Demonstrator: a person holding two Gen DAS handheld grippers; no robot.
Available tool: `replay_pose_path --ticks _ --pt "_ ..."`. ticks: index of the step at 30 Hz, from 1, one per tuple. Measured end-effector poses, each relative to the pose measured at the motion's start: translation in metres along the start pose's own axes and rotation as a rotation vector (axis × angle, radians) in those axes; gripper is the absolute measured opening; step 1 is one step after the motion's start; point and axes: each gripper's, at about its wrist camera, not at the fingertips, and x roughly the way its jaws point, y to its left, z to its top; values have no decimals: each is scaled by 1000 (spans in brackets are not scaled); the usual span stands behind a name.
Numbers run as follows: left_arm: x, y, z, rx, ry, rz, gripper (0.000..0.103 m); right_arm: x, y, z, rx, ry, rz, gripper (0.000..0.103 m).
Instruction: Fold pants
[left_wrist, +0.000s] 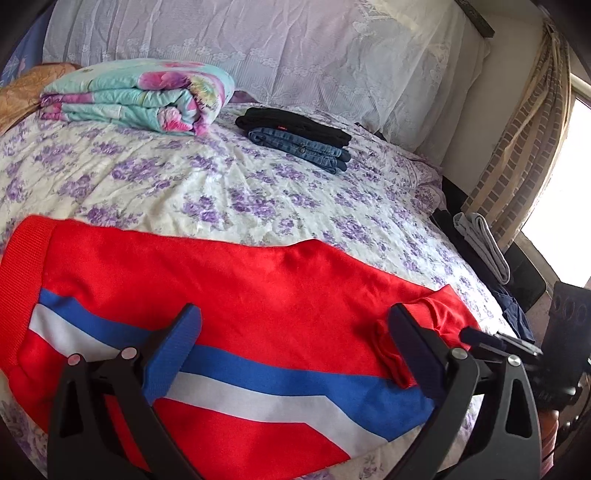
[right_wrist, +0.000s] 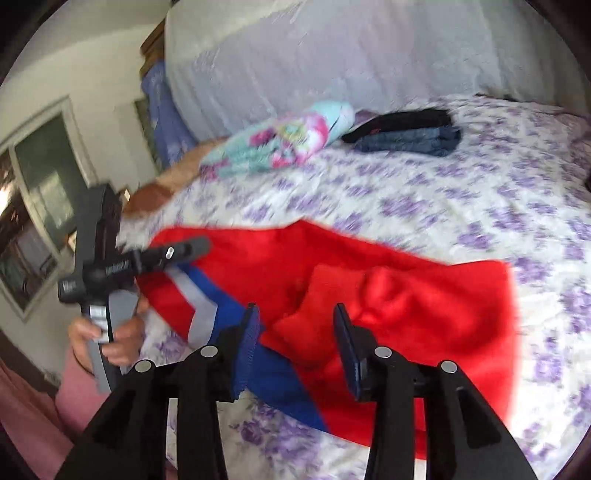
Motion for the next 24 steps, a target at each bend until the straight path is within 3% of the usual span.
replay_pose_path --ticks 2,5,8,9,11,12,14,15,16,19,21,24 --pt "-8 -25 1 79 -30 -27 98 -20 -17 5 38 -70 -76 42" --pt "-5 -71 2 181 -20 -176 97 -27 -47 14 119 -107 -134 24" --pt "23 -113 -3 251 73 -318 62 -12 -75 19 181 -91 -160 20" --pt "35 -122 -8 265 110 -337 56 -1 -84 17 195 -60 -200 20" --pt "72 -130 -21 279 235 -276 46 25 -108 3 244 69 -288 17" --pt "88 -127 -30 274 287 -253 45 30 -118 -6 276 89 -266 15" --pt "88 -120 -35 263 263 -281 46 17 -127 -9 335 54 -224 13" --pt "86 -118 -33 252 268 -286 46 10 -126 -9 333 39 -243 15" --pt "86 -115 -33 242 267 -297 46 2 -121 -10 328 21 -261 19" --pt "84 -112 -35 232 258 -312 46 -27 -99 -15 324 -51 -152 19" --pt "84 -115 -37 241 256 -312 49 -38 -80 -25 286 -69 -140 19" --pt "84 -118 -38 255 255 -310 50 -29 -69 -61 223 61 -244 15"
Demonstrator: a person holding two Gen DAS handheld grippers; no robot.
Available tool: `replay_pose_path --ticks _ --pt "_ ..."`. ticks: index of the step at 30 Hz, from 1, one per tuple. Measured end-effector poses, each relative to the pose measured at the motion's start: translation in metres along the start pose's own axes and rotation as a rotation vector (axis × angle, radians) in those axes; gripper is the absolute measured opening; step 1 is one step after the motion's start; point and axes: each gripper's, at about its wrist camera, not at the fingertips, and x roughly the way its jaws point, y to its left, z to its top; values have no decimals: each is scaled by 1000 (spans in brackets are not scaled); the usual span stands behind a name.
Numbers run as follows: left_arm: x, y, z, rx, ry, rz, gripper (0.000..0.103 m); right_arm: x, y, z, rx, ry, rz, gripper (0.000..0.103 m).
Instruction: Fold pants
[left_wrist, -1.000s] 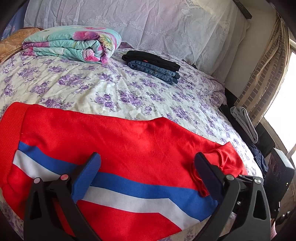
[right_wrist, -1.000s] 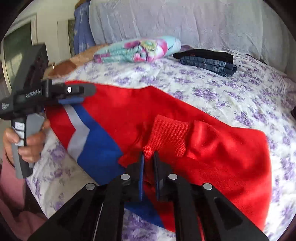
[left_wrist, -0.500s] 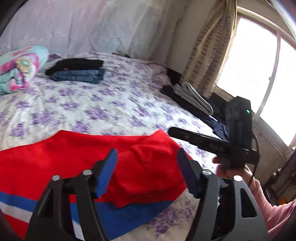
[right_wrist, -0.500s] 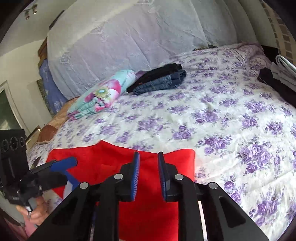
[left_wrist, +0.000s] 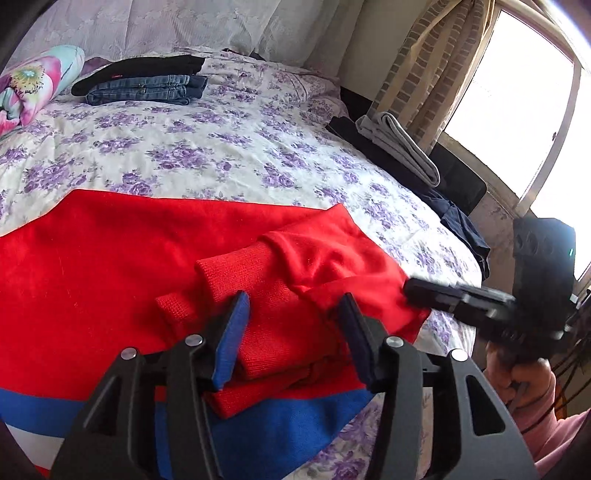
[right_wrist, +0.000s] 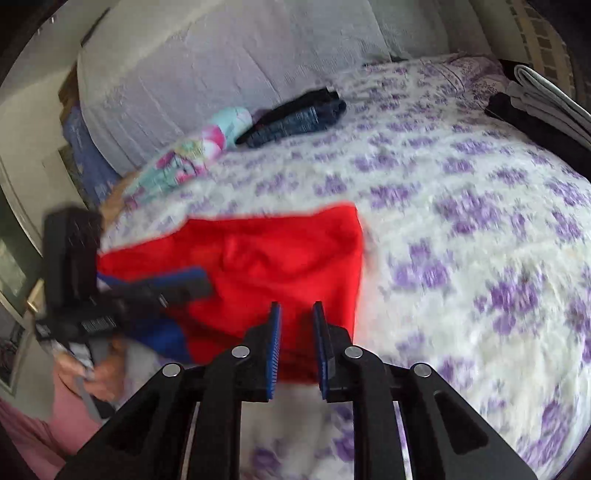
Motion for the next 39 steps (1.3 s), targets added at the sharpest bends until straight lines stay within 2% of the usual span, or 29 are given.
replay_pose_path --ticks 2,4,5,7,8,9,10,11,12,14,18,19,20,22,23,24,25,26,28,31,33,35,36,37,39 --pt "2 0 2 3 2 -3 51 -10 -7 -17 7 -44 22 15" --pt "2 0 2 4 2 -4 52 -21 -9 -13 42 -29 19 15" --pt "3 0 2 6 2 -5 54 -26 -8 -8 47 -44 3 20" --pt "2 -2 2 15 2 -2 56 -35 0 1 16 -96 14 22" --pt "2 -3 2 19 1 3 56 -34 5 3 -10 -108 31 29" --pt "2 -3 1 23 1 8 56 -25 7 2 -30 -79 23 37" --pt "2 -4 1 24 1 10 56 -11 6 -2 -45 -10 -3 36" --pt "1 -4 1 25 2 8 56 -1 5 -8 -65 19 -17 36" --pt "1 -5 1 28 2 13 56 -4 8 -9 -86 3 -18 36" --pt "1 -6 0 34 -1 22 58 -10 15 3 -122 39 -39 36" --pt "3 -11 0 62 2 26 67 -18 23 45 -130 -65 8 36" --pt "3 -12 -1 71 1 32 68 -13 24 55 -126 -80 -4 37" --pt "3 -13 -1 77 1 36 69 -3 22 64 -116 -83 -12 42" --pt "2 -13 -1 78 0 36 70 26 14 72 -94 -39 -38 48" --pt "2 -13 -1 76 0 33 70 49 7 67 -93 26 -86 50" --pt "2 -12 -1 70 -2 28 70 65 -1 57 -95 77 -96 51" --pt "2 -11 -1 64 -2 24 70 58 -4 56 -77 55 -69 51" --pt "1 -10 -1 58 -3 19 70 51 -5 54 -81 69 -71 51" --pt "1 -9 -1 52 -4 12 70 39 -7 43 -99 87 -132 54" --pt "1 -12 -1 65 -1 22 73 9 -7 31 -48 60 -124 54" --pt "2 -14 -2 75 0 29 74 -11 5 19 -98 -2 -139 55" --pt "1 -13 -2 73 -2 27 74 0 13 -1 -172 51 -208 58" --pt "1 -13 -1 72 -2 23 74 2 11 -9 -181 29 -212 61" --pt "1 -13 -2 73 -2 25 74 -2 7 -12 -147 1 -199 61" --pt "1 -13 -2 79 -1 32 75 -9 -4 -8 -41 17 -155 66"
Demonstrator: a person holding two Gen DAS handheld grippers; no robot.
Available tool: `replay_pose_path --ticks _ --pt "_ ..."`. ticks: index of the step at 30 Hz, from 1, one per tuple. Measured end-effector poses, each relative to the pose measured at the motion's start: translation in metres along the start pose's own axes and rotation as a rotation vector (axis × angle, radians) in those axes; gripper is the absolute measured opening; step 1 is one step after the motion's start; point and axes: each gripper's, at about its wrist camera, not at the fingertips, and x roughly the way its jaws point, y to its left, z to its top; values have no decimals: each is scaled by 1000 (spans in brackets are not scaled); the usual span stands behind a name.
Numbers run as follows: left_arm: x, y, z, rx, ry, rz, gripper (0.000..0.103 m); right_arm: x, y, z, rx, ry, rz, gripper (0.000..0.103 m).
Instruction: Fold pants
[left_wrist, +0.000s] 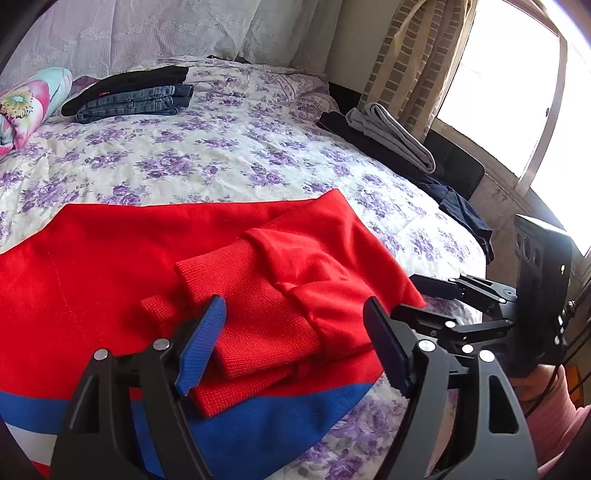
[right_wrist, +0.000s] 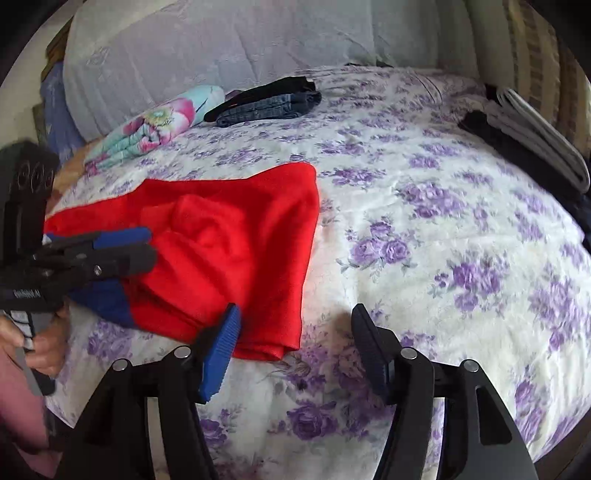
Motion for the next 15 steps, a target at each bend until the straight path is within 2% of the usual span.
replay_pose_path --ticks 2,4,7,10,12,13,15 --pt "-1 1 0 -2 -5 2 75 -9 -4 0 48 -2 1 68" --pt "-5 3 0 -14 -21 5 76 -18 3 -3 21 -13 -10 68" --pt "-22 14 0 -94 -34 22 84 -30 24 -6 -57 -41 -50 71" --pt "-64 36 -6 -194 -73 40 88 -44 61 2 -191 -91 -76 75" --pt "-99 52 -11 -226 -121 100 93 -53 91 13 -285 -151 -64 80" --pt "-119 61 -15 -236 -148 153 95 -58 107 18 -327 -184 -47 81" --pt "-158 81 -24 -265 -191 310 98 -61 144 26 -407 -236 32 83"
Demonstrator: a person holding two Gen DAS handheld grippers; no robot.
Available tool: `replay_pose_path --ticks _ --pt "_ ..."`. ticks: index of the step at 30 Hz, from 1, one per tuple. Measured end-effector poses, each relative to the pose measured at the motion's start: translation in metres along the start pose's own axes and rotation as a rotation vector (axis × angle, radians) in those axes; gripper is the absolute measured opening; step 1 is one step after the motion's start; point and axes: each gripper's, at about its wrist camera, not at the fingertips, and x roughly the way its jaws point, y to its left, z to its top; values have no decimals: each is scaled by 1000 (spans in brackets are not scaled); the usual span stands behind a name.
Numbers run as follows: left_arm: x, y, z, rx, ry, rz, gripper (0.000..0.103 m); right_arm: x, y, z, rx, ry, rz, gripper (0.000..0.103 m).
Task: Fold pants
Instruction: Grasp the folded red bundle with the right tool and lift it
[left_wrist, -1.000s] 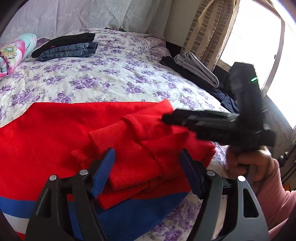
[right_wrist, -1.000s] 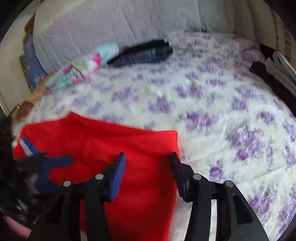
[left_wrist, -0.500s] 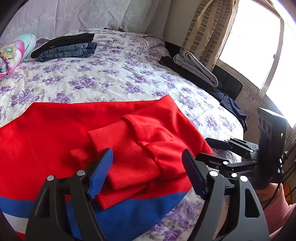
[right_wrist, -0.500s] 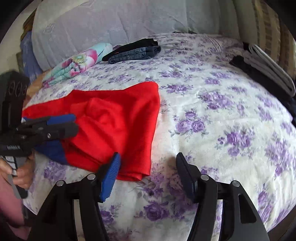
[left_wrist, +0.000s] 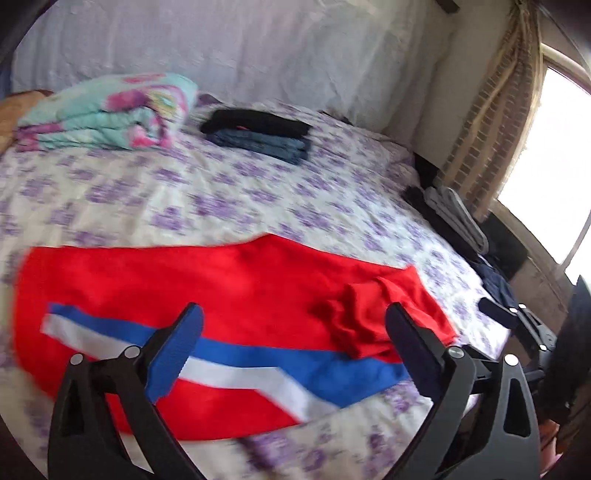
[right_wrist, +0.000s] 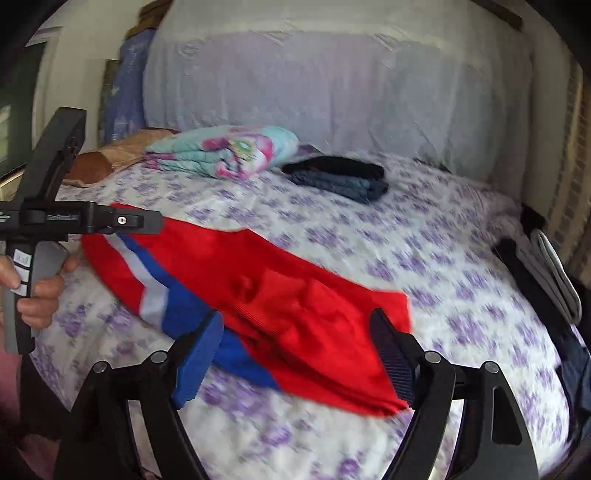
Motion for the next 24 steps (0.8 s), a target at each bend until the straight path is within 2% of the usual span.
replay_pose_path --ticks 1,3,5,8,10,15,19,21,24 --pt "-14 18 0 -15 -13 88 98 3 14 9 -25 -19 56 84" --pt "-36 54 -1 -71 -14 215 98 17 46 26 -65 -15 188 88" --pt "-57 90 -7 -151 -20 298 98 33 80 37 -118 7 301 88" --pt "-81 136 -15 -257 -19 391 98 52 130 51 -218 11 383 88" --pt "-92 156 -21 -296 -13 434 98 64 153 60 -262 13 386 88" --pt "-102 186 -27 -320 17 465 98 101 198 74 -319 93 445 88" --pt "-98 195 -24 -324 36 425 98 123 222 71 -368 148 467 87" --pt "-93 195 -22 -320 43 408 98 133 231 67 -400 171 432 86" --pt "-89 195 -16 -302 47 387 98 145 240 61 -465 164 320 83"
